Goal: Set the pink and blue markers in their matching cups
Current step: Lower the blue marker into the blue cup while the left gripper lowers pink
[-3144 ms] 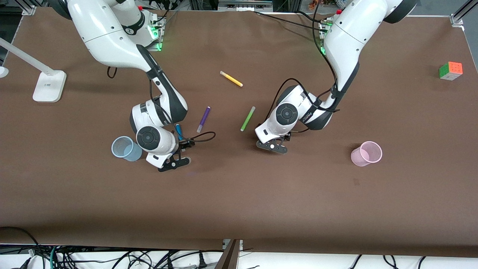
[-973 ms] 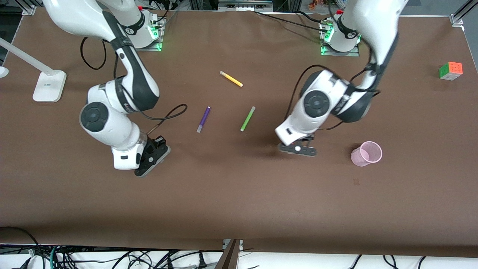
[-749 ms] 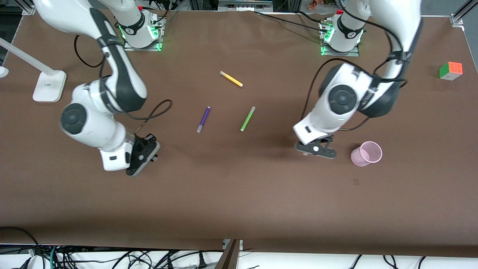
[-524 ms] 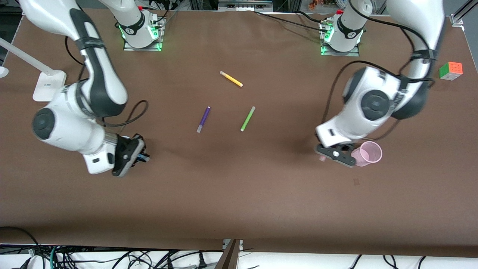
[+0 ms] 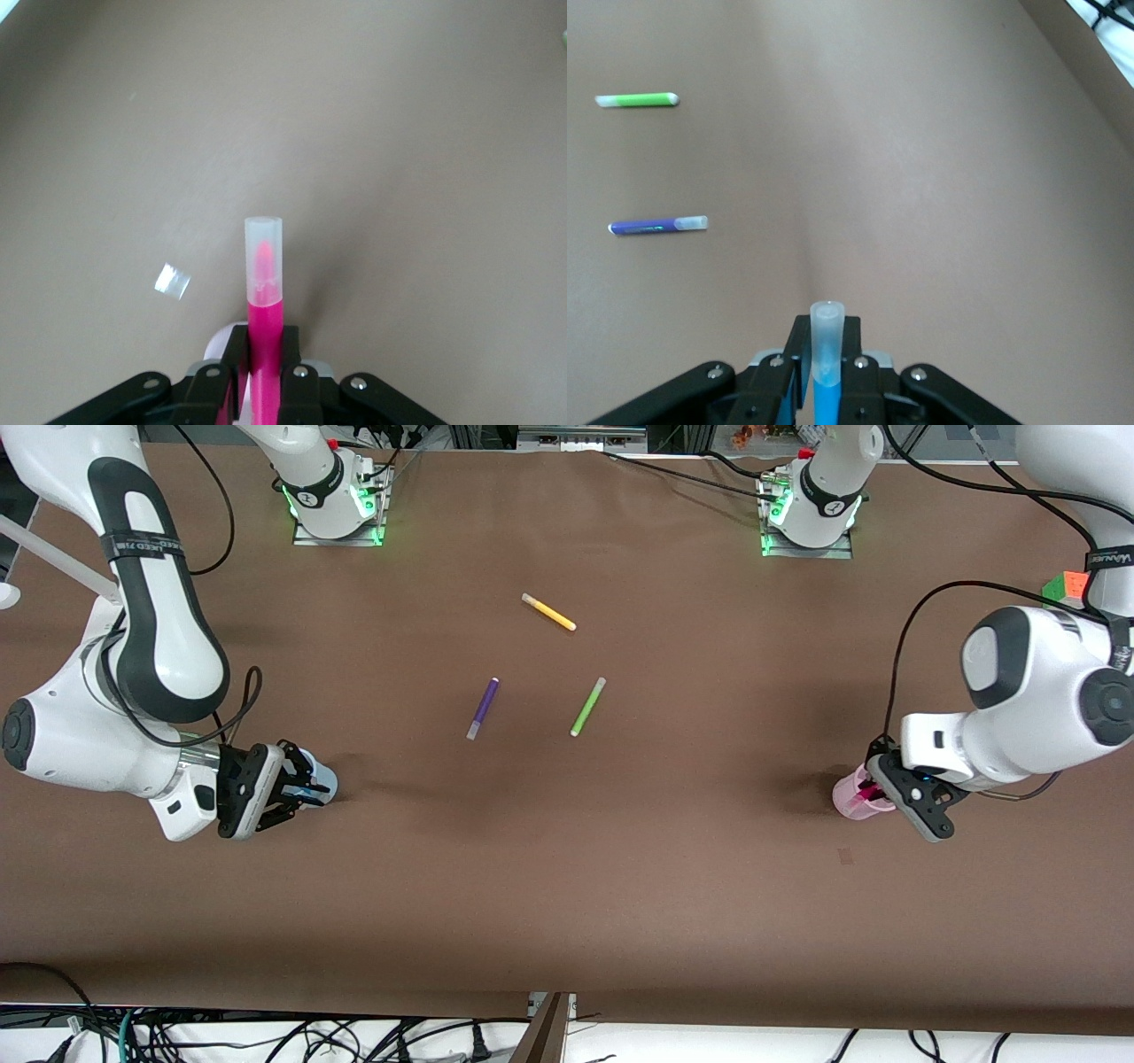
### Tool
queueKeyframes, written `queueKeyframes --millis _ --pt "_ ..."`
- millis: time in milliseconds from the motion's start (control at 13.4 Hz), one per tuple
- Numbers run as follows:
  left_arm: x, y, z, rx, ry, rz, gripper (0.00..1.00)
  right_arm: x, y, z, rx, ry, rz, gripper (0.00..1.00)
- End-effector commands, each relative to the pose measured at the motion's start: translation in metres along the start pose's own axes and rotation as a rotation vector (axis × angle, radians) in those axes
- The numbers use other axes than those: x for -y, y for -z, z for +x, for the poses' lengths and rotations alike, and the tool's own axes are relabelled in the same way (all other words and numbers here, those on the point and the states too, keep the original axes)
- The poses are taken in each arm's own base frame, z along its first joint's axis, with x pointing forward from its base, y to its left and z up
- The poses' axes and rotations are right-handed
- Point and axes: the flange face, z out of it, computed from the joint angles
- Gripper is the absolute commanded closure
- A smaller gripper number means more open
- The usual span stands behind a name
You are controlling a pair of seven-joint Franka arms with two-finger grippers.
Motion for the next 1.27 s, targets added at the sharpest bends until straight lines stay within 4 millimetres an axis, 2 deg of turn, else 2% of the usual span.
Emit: queueKeyframes --millis 0,225,449,824,1048,1123,1198 --pt "0.015 -0.010 -0.026 -0.132 -0.175 -0.033 1.00 -0.001 -0.002 -0.025 -0.073 0.043 0.044 0.88" --pt "0.045 -0.041 -0.073 -0.269 -0.277 -0.077 1.00 -0.001 0.000 -0.041 -0.110 0.063 0.093 0.88" --pt "0.055 -0.074 -0.105 -0.389 -0.329 -0.114 1.00 0.000 -0.006 -0.057 -0.112 0.102 0.106 0.88" --pt "0.056 -0.086 -0.125 -0.482 -0.325 -0.128 1.00 -0.001 -0.011 -0.082 -0.135 0.148 0.133 0.88" --pt "0.064 -0.103 -0.150 -0.538 -0.358 -0.134 1.00 -0.005 -0.013 -0.096 -0.160 0.163 0.146 0.87" --pt "0.065 -0.107 -0.156 -0.570 -0.368 -0.130 1.00 -0.005 -0.013 -0.096 -0.161 0.155 0.146 0.77" --pt "0.064 -0.111 -0.157 -0.599 -0.382 -0.139 1.00 -0.005 -0.013 -0.097 -0.160 0.145 0.148 0.44"
